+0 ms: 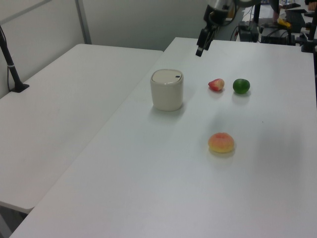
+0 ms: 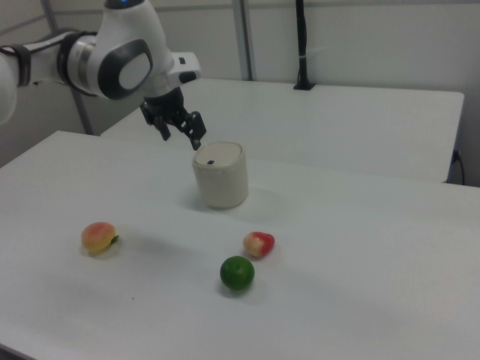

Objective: Close garbage bin

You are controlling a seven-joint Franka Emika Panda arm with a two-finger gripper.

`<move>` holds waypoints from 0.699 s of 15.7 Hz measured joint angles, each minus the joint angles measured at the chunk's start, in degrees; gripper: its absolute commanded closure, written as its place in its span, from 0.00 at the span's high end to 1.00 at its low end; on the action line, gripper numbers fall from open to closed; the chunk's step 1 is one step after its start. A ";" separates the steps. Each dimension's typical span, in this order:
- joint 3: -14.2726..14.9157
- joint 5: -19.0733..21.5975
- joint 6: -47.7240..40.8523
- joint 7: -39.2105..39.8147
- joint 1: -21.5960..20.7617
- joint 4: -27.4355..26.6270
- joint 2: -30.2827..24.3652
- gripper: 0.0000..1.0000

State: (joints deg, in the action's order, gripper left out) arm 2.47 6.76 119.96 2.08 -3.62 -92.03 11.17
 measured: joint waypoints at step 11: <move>0.01 -1.85 -26.18 -3.45 0.09 -0.03 -12.30 1.00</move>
State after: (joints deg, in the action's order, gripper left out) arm 2.48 4.91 93.78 -1.37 -3.53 -92.06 -1.13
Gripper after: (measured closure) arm 0.000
